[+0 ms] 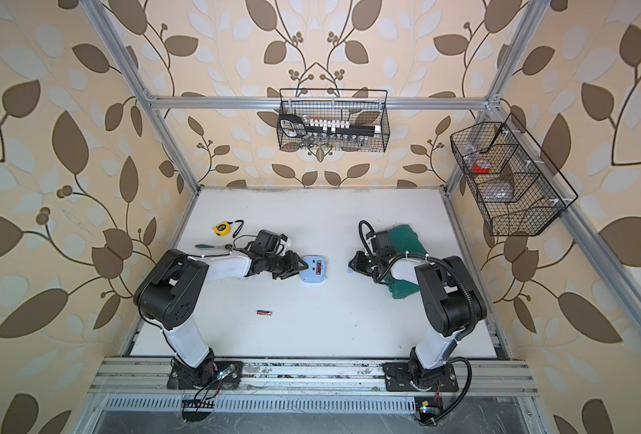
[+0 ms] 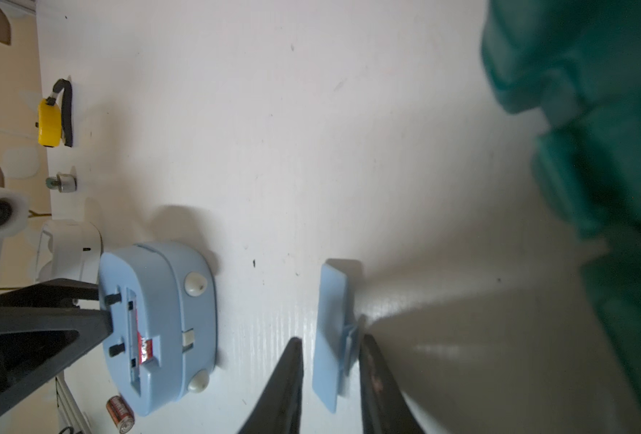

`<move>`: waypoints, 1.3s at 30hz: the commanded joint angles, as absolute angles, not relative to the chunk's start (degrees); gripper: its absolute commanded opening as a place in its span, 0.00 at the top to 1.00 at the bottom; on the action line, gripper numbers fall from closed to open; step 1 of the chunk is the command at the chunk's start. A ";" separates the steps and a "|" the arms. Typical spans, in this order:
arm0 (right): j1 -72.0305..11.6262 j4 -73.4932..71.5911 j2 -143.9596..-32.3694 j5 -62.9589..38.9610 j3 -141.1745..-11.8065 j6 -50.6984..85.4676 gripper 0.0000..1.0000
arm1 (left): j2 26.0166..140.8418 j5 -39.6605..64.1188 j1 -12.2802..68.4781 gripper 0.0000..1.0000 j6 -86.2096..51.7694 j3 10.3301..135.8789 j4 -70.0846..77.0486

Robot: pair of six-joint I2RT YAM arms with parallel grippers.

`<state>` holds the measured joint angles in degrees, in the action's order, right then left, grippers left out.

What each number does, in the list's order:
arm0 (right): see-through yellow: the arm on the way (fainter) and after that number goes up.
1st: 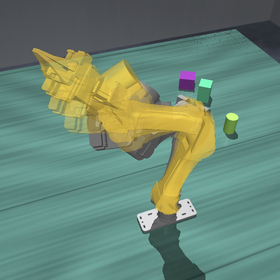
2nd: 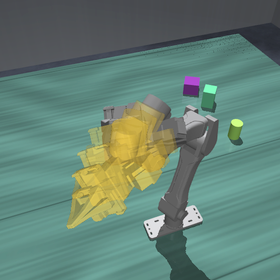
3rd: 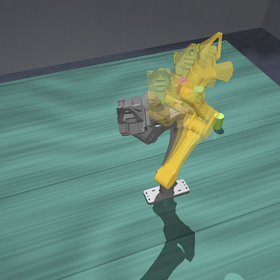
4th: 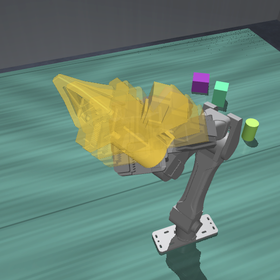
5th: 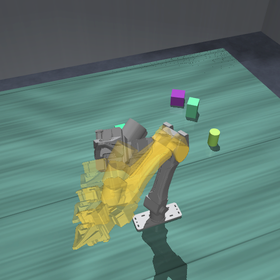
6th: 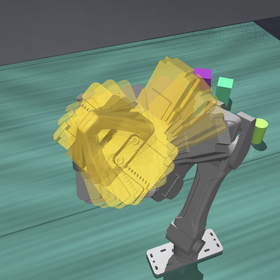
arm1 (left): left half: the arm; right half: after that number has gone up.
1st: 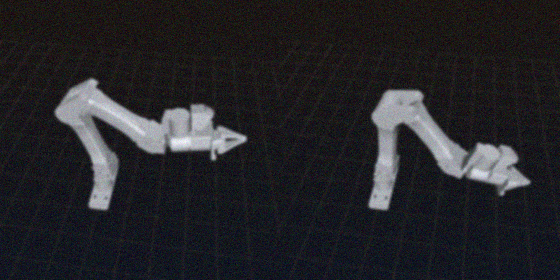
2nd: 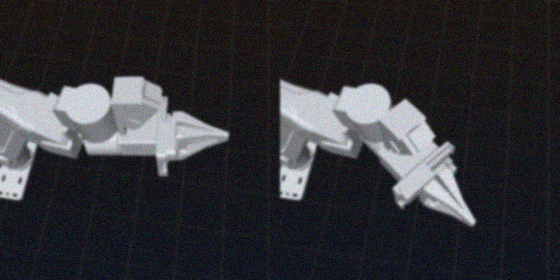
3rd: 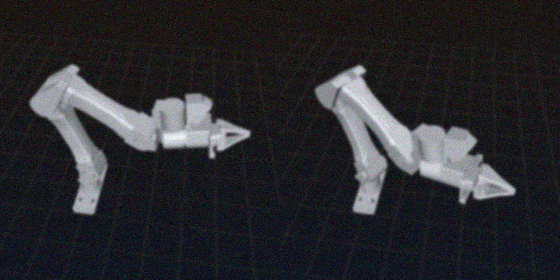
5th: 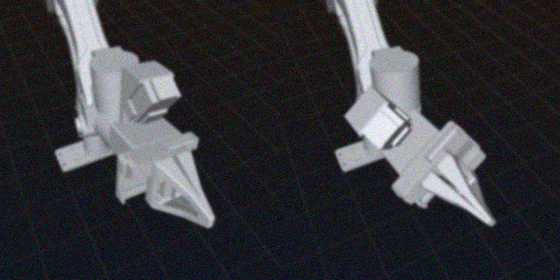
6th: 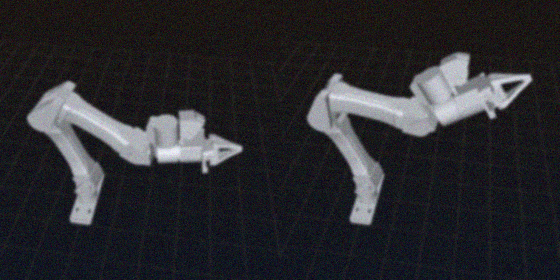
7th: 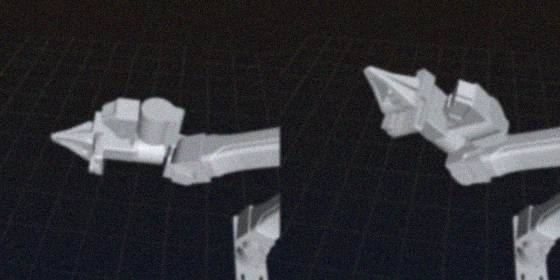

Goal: Insert the battery into the alarm
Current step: Pick up the cover from the center of the board.

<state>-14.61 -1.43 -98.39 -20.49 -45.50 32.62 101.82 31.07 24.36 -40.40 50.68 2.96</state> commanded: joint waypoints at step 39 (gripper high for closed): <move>-15.98 -0.06 -92.86 -19.43 -45.18 40.08 0.99 | 104.39 29.21 24.81 0.55 -40.34 49.31 -2.03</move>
<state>-14.96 -0.80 -95.00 -20.25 -46.22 38.28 101.84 31.20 24.36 -40.51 50.72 3.01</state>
